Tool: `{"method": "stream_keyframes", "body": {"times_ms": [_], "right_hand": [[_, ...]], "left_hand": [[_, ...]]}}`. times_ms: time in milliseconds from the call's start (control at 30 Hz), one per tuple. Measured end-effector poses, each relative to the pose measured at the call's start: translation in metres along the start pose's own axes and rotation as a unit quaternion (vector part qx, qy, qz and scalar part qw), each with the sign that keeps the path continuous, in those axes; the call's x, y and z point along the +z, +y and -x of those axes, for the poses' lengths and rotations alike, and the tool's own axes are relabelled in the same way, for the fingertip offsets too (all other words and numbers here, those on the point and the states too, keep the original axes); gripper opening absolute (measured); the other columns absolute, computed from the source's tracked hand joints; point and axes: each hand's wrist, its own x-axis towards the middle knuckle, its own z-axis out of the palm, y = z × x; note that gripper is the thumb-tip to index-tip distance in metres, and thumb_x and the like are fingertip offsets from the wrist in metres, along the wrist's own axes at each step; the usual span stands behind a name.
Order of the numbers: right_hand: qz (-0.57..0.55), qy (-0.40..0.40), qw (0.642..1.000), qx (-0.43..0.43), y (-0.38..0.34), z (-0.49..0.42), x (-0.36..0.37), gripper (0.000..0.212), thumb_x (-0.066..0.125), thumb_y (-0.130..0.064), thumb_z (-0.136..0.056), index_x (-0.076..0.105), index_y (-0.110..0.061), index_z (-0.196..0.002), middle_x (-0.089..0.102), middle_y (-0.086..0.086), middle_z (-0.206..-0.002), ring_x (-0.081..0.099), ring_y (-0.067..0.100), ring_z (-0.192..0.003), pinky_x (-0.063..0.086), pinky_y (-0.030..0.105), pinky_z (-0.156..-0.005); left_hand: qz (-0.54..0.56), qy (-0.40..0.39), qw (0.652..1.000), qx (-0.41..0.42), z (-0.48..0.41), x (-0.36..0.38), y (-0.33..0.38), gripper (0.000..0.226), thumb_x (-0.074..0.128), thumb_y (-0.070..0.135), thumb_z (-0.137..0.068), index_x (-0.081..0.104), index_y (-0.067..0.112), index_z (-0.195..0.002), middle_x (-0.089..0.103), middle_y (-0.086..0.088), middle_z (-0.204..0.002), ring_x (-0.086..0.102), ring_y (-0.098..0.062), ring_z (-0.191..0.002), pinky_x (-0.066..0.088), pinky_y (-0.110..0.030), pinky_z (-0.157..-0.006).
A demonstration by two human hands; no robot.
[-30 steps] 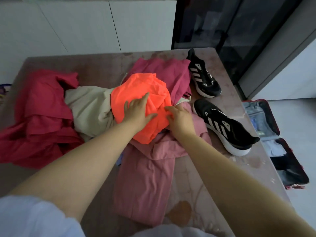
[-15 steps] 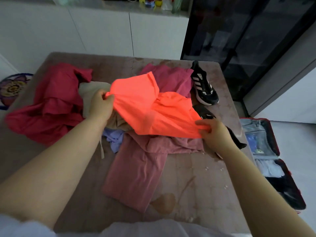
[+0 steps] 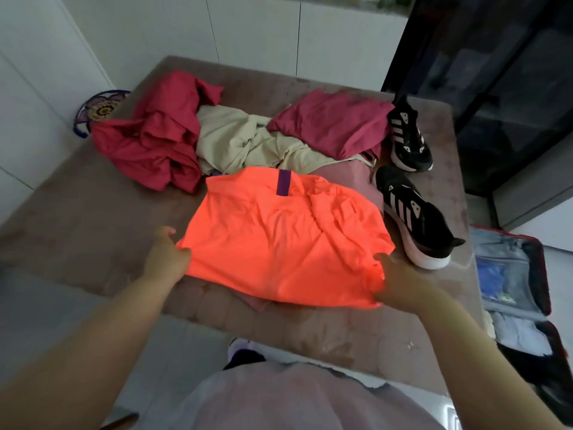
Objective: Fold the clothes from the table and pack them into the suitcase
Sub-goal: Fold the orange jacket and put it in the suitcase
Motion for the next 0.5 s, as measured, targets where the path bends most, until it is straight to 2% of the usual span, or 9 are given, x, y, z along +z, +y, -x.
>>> {"method": "stream_keyframes", "body": {"times_ms": [67, 167, 267, 333, 400, 500], "right_hand": [[-0.041, 0.030, 0.999, -0.001, -0.003, -0.006, 0.005, 0.069, 0.063, -0.027, -0.086, 0.027, -0.013, -0.143, 0.045, 0.016, -0.130, 0.055, 0.030, -0.111, 0.045, 0.032, -0.086], [-0.072, 0.099, 0.992, -0.044, -0.012, -0.023, 0.004, 0.061, 0.065, -0.028, -0.085, 0.038, -0.014, -0.138, 0.042, 0.015, -0.132, 0.047, 0.034, -0.118, 0.037, 0.038, -0.100], [-0.113, 0.168, 0.976, -0.085, -0.033, -0.047, -0.006, 0.053, 0.064, -0.025, -0.085, 0.046, -0.014, -0.134, 0.046, 0.013, -0.133, 0.042, 0.035, -0.123, 0.031, 0.039, -0.104], [-0.124, 0.198, 0.969, -0.081, -0.048, -0.065, -0.012, 0.056, 0.062, -0.023, -0.087, 0.042, -0.013, -0.138, 0.043, 0.013, -0.137, 0.040, 0.035, -0.125, 0.029, 0.038, -0.104], [-0.120, 0.213, 0.968, -0.056, -0.062, -0.080, -0.016, 0.062, 0.060, -0.026, -0.087, 0.034, -0.013, -0.142, 0.041, 0.013, -0.139, 0.038, 0.036, -0.124, 0.030, 0.040, -0.103], [-0.056, 0.220, 0.974, -0.011, -0.074, -0.099, -0.016, 0.064, 0.056, -0.037, -0.089, 0.029, -0.018, -0.145, 0.044, 0.013, -0.136, 0.040, 0.035, -0.123, 0.031, 0.042, -0.101]], "left_hand": [[-0.064, -0.038, 0.997, 0.010, -0.002, 0.000, -0.005, 0.070, 0.065, 0.009, -0.079, 0.032, 0.007, -0.140, 0.047, -0.024, -0.133, 0.048, -0.039, -0.121, 0.039, -0.045, -0.100], [-0.123, -0.054, 0.986, 0.102, -0.010, 0.001, 0.010, 0.084, 0.071, 0.019, -0.075, 0.026, 0.016, -0.145, 0.042, -0.020, -0.139, 0.040, -0.038, -0.127, 0.034, -0.049, -0.104], [-0.171, -0.050, 0.954, 0.241, -0.015, 0.008, 0.046, 0.077, 0.070, 0.017, -0.077, 0.031, 0.014, -0.143, 0.045, -0.020, -0.136, 0.040, -0.038, -0.125, 0.031, -0.044, -0.104], [-0.208, -0.057, 0.931, 0.295, -0.021, 0.016, 0.071, 0.071, 0.066, 0.019, -0.081, 0.032, 0.016, -0.143, 0.043, -0.018, -0.138, 0.040, -0.036, -0.125, 0.028, -0.039, -0.102], [-0.237, -0.060, 0.915, 0.322, -0.032, 0.024, 0.088, 0.069, 0.063, 0.023, -0.084, 0.030, 0.017, -0.145, 0.039, -0.015, -0.143, 0.036, -0.033, -0.130, 0.026, -0.037, -0.105], [-0.257, -0.061, 0.911, 0.316, -0.056, 0.032, 0.097, 0.077, 0.063, 0.026, -0.084, 0.020, 0.021, -0.148, 0.027, -0.013, -0.151, 0.027, -0.030, -0.137, 0.021, -0.038, -0.109]]}}
